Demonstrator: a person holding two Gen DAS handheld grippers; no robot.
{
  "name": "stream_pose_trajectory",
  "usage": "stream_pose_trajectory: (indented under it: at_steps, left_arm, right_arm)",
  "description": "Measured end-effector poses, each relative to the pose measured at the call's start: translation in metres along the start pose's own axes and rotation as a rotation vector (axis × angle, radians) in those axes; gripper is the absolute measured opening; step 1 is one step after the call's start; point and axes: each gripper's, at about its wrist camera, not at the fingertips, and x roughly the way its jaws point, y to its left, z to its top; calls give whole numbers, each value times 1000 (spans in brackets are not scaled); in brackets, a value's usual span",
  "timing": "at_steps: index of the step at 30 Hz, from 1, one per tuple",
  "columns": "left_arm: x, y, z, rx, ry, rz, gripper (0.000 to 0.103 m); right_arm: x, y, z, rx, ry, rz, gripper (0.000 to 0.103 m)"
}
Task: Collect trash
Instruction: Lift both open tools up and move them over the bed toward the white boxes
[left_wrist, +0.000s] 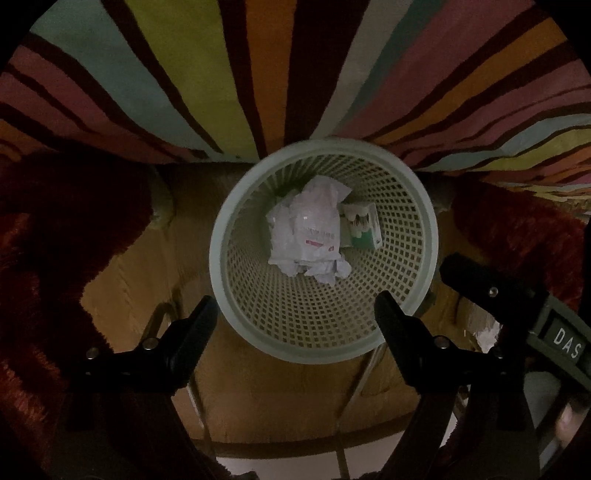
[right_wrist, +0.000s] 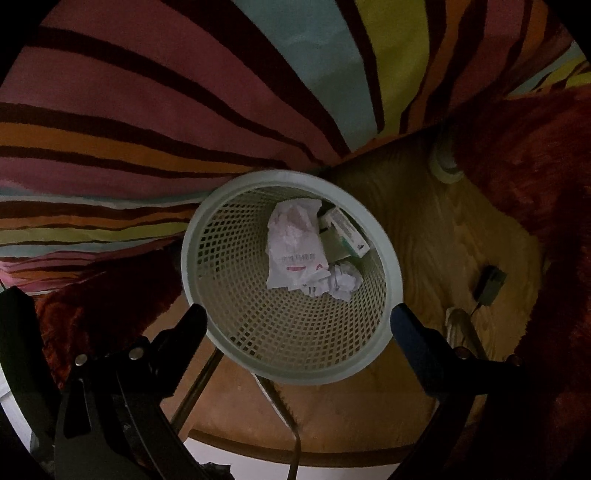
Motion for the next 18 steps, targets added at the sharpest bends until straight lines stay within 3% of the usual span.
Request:
stream_pose_trajectory:
  at_steps: [6,18]
  left_arm:
    - [-24,-1,-6,8,-94,-4,85]
    - [-98,-12,-23,107,-426,47,85]
  right_arm:
    - [-26,9,-7,-51,-97,0,95]
    - [-101,23,-21,-169,-421,12,95]
